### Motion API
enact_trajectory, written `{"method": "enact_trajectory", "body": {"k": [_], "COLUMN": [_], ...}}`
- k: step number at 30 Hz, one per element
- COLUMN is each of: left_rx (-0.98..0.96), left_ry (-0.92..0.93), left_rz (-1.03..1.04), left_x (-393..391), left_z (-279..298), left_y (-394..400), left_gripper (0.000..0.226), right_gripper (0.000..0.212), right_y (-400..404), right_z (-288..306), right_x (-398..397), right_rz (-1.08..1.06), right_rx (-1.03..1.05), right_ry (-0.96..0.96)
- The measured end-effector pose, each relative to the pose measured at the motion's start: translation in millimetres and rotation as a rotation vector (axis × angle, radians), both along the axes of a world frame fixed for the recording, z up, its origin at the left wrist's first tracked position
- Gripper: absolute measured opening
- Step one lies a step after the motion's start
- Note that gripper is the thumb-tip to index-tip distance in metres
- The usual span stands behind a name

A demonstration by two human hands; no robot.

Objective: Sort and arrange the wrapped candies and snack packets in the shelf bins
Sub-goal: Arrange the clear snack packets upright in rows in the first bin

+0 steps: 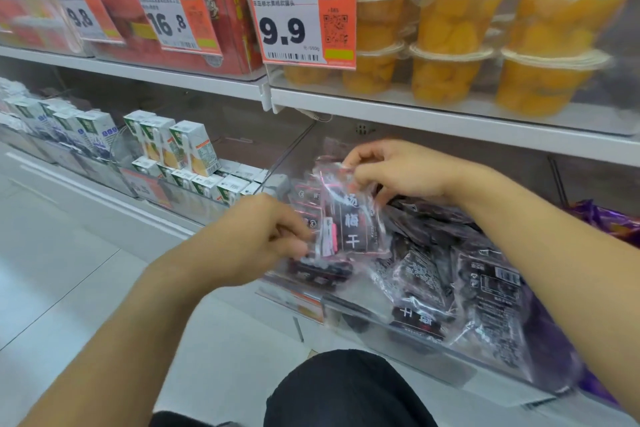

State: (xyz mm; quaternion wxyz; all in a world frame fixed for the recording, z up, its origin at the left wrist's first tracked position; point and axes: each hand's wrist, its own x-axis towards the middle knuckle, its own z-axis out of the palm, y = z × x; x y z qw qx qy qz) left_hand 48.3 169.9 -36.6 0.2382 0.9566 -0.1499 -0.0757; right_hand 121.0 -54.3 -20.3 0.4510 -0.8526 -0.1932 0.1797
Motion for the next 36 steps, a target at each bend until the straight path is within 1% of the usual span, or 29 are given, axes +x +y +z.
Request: {"method": "enact_trajectory", "body": {"k": [1, 3, 5, 7, 8, 10, 13, 14, 15, 17, 18, 20, 23, 26, 29, 31, 36], "left_rx": [0.003, 0.067, 0.109, 0.121, 0.111, 0.046, -0.072, -0.086, -0.091, -0.098, -0.103, -0.109, -0.138, -0.166, -0.214, -0.274, -0.403], "left_ry": [-0.042, -0.125, -0.228, -0.333, -0.362, -0.366, -0.378, -0.399, -0.417, -0.437, -0.444, -0.465, -0.490, -0.514, -0.591, -0.641, -0.744], "left_rz": [0.032, 0.104, 0.180, 0.237, 0.269, 0.338, 0.418, 0.433, 0.441, 0.451, 0.454, 0.466, 0.482, 0.465, 0.469, 0.484, 0.534], "left_x": [-2.1, -6.0, -9.9, -14.4, -16.5, -18.1, -15.1, -13.6, -12.7, -12.3, -12.3, -12.2, -11.9, -13.2, -15.0, -16.1, -15.5], "left_z": [6.2, 16.3, 23.8, 30.0, 32.4, 34.3, 29.9, 28.1, 26.7, 24.9, 24.7, 24.7, 24.9, 24.8, 25.7, 26.8, 27.8], "left_y": [6.6, 18.6, 29.3, 39.6, 44.9, 53.9, 60.3, 60.8, 60.5, 59.5, 59.4, 59.8, 57.7, 54.0, 53.3, 53.1, 51.3], "left_gripper": [0.012, 0.016, 0.017, 0.021, 0.024, 0.034, 0.040, 0.040, 0.040, 0.038, 0.036, 0.033, 0.032, 0.032, 0.030, 0.025, 0.025], "right_gripper": [0.010, 0.013, 0.018, 0.012, 0.010, 0.015, 0.017, 0.018, 0.020, 0.023, 0.023, 0.025, 0.032, 0.033, 0.031, 0.031, 0.031], "right_y": [0.4, 1.7, 2.8, 3.3, 4.1, 9.6, 26.9, 31.8, 35.5, 38.4, 39.7, 43.7, 53.2, 58.6, 59.4, 59.3, 68.5], "right_z": [0.7, -0.6, -1.5, 0.2, 0.5, -1.1, -11.6, -16.5, -20.2, -23.7, -24.0, -23.4, -30.5, -38.8, -41.4, -43.6, -51.8], "right_x": [0.1, 1.6, 1.7, -1.9, -4.1, -9.5, -19.8, -22.3, -24.3, -27.5, -29.7, -36.7, -48.5, -55.6, -54.4, -52.1, -59.5], "right_rz": [-0.017, -0.042, -0.027, 0.018, 0.043, 0.071, 0.011, -0.022, -0.052, -0.079, -0.075, -0.026, 0.014, -0.043, -0.164, -0.193, 0.002], "right_rx": [0.032, 0.092, 0.136, 0.156, 0.154, 0.140, 0.171, 0.173, 0.137, -0.003, -0.056, -0.120, -0.201, -0.165, -0.072, -0.048, -0.137], "right_ry": [0.037, 0.091, 0.137, 0.154, 0.147, 0.114, 0.069, 0.036, -0.041, -0.265, -0.344, -0.395, -0.415, -0.433, -0.415, -0.406, -0.312]}}
